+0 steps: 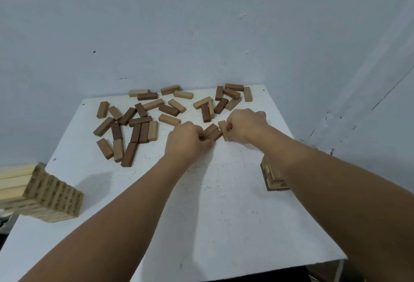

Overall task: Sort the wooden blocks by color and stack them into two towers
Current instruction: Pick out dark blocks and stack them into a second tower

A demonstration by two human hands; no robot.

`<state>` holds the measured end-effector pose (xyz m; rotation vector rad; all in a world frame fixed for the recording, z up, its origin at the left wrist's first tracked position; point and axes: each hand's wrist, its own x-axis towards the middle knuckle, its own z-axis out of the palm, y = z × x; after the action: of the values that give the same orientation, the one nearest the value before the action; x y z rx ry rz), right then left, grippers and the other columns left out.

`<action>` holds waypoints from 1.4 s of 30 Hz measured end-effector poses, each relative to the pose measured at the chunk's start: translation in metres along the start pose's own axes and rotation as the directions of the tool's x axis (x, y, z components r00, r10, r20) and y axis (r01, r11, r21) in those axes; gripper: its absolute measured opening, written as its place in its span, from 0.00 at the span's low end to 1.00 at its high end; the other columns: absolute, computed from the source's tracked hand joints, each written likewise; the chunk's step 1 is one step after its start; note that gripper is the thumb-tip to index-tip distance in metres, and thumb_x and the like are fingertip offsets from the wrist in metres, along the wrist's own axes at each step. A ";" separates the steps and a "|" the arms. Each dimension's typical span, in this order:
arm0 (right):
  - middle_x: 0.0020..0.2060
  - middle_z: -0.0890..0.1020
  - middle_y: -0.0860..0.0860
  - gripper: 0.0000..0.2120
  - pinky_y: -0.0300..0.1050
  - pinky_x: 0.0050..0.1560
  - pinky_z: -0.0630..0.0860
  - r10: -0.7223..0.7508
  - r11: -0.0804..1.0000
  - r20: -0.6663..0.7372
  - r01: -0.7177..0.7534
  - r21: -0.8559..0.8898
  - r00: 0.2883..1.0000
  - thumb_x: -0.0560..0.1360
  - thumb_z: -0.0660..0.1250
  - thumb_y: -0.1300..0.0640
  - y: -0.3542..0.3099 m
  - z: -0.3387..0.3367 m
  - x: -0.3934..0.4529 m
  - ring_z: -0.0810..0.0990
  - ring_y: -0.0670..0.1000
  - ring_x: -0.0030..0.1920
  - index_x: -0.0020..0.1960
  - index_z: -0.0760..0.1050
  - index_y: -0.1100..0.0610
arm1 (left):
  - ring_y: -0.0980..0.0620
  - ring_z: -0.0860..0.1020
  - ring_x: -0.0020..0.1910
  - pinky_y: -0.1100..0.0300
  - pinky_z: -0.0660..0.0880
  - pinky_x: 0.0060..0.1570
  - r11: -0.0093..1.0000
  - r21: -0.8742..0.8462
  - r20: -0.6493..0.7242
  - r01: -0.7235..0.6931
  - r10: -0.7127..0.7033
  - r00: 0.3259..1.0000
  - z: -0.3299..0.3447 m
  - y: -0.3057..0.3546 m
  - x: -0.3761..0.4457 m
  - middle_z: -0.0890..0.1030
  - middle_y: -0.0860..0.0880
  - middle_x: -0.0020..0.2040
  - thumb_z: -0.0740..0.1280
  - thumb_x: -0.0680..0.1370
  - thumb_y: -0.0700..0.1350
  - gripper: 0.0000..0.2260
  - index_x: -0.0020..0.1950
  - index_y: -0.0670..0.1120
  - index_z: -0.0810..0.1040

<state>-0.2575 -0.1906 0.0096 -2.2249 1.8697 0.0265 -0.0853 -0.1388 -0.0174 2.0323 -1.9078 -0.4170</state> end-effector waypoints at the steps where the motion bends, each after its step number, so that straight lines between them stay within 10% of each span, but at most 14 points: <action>1: 0.42 0.84 0.49 0.11 0.53 0.57 0.63 -0.014 1.000 -0.007 0.014 -0.005 1.000 0.79 0.62 0.52 -0.006 0.002 -0.005 0.79 0.54 0.47 0.47 0.82 0.52 | 0.48 0.78 0.44 0.54 0.73 0.39 0.999 -0.020 -0.007 0.029 -0.029 1.000 -0.001 -0.005 -0.009 0.78 0.50 0.42 0.75 0.74 0.58 0.13 0.44 0.48 0.85; 17: 0.38 0.83 0.48 0.11 0.51 0.45 0.82 -0.062 0.927 -0.006 0.060 0.369 0.998 0.76 0.71 0.56 -0.063 0.049 -0.114 0.82 0.53 0.42 0.35 0.78 0.50 | 0.54 0.79 0.41 0.59 0.70 0.38 0.901 -0.376 -0.024 0.216 -0.243 0.970 -0.015 -0.054 -0.118 0.83 0.52 0.39 0.79 0.73 0.54 0.13 0.39 0.48 0.80; 24: 0.41 0.79 0.42 0.08 0.46 0.48 0.78 -0.123 0.855 -0.159 0.186 0.484 0.980 0.77 0.73 0.47 -0.051 0.080 -0.143 0.79 0.46 0.45 0.51 0.82 0.51 | 0.54 0.76 0.42 0.66 0.66 0.39 0.909 -0.376 -0.083 0.179 -0.225 0.971 -0.010 -0.061 -0.139 0.77 0.48 0.49 0.80 0.72 0.52 0.14 0.37 0.47 0.78; 33: 0.51 0.71 0.44 0.26 0.48 0.62 0.74 -0.203 0.816 -0.292 0.326 0.478 0.935 0.78 0.72 0.46 -0.039 0.111 -0.152 0.74 0.46 0.52 0.74 0.72 0.41 | 0.53 0.75 0.58 0.60 0.68 0.59 0.866 -0.469 0.146 0.170 -0.114 0.983 -0.019 -0.067 -0.151 0.69 0.52 0.58 0.74 0.77 0.58 0.25 0.74 0.62 0.74; 42: 0.58 0.78 0.41 0.13 0.42 0.63 0.70 -0.193 0.755 -0.377 0.382 0.532 0.906 0.74 0.75 0.48 -0.036 0.117 -0.154 0.74 0.44 0.59 0.58 0.85 0.45 | 0.58 0.74 0.50 0.66 0.68 0.49 0.823 -0.545 0.098 0.158 -0.125 0.987 -0.015 -0.077 -0.156 0.74 0.54 0.52 0.80 0.73 0.51 0.23 0.67 0.55 0.83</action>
<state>-0.2346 -0.0130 -0.0733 -2.0860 1.3415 -0.8838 -0.0200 0.0212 -0.0378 1.7754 -1.4324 -0.9532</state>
